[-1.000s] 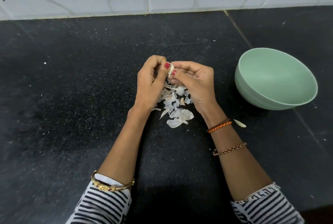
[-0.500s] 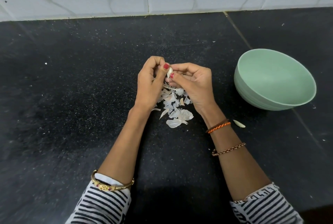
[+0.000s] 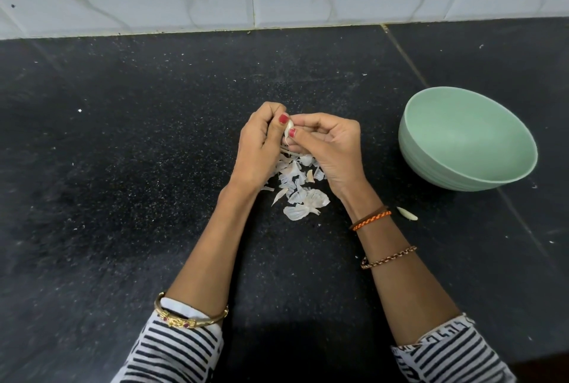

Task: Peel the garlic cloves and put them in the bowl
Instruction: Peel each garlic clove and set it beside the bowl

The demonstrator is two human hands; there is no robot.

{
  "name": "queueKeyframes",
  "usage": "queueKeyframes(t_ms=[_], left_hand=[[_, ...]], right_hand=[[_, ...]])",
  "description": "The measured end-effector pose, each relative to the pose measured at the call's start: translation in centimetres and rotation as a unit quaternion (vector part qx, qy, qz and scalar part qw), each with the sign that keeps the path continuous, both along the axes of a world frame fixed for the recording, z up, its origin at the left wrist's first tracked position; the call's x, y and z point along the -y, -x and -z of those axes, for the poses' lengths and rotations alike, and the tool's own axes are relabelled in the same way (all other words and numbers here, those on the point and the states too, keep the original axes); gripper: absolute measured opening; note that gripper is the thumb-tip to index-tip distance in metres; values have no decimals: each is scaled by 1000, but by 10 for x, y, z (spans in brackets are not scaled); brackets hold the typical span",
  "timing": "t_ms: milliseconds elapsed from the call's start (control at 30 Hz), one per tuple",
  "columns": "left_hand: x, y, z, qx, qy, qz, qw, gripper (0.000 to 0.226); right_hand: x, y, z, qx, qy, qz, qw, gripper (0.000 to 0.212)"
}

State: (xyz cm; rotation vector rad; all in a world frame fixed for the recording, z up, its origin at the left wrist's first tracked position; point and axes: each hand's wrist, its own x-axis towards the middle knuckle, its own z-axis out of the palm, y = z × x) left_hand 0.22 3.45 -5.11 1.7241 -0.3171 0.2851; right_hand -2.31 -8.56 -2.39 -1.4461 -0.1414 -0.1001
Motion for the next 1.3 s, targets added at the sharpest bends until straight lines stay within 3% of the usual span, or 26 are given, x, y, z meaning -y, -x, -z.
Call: queueKeyframes(t_ms=[200,333,467,800,967,1100,1200,1300], left_hand=[[0,2,0,38,-16,-46,998,19],[2,8,-2,82,-58,-81,992,34],[5,10,-3,122,-82,-80,986,33],[12,14,-8,81,47,-30,995,15],[9,13,-10,118,100,-98,983,11],[2,10,-8,73,62,-108,990,20],[5,12,-8,56,4,-105,993,14],[6,13,-10,44,1,-109,993,13]], right_hand=[[-6,0,-3,-1,-17,26,1000,15],[-10,0,-3,-14,-27,67,997,17],[-10,-1,-6,-17,-52,123,991,11],[-14,-1,-13,-40,-121,172,977,17],[-9,-4,-6,-37,-117,225,967,17],[-6,-6,-3,-8,-78,200,977,16],[-8,-5,-1,-4,-68,160,985,15],[-8,-5,0,4,-63,132,989,18]])
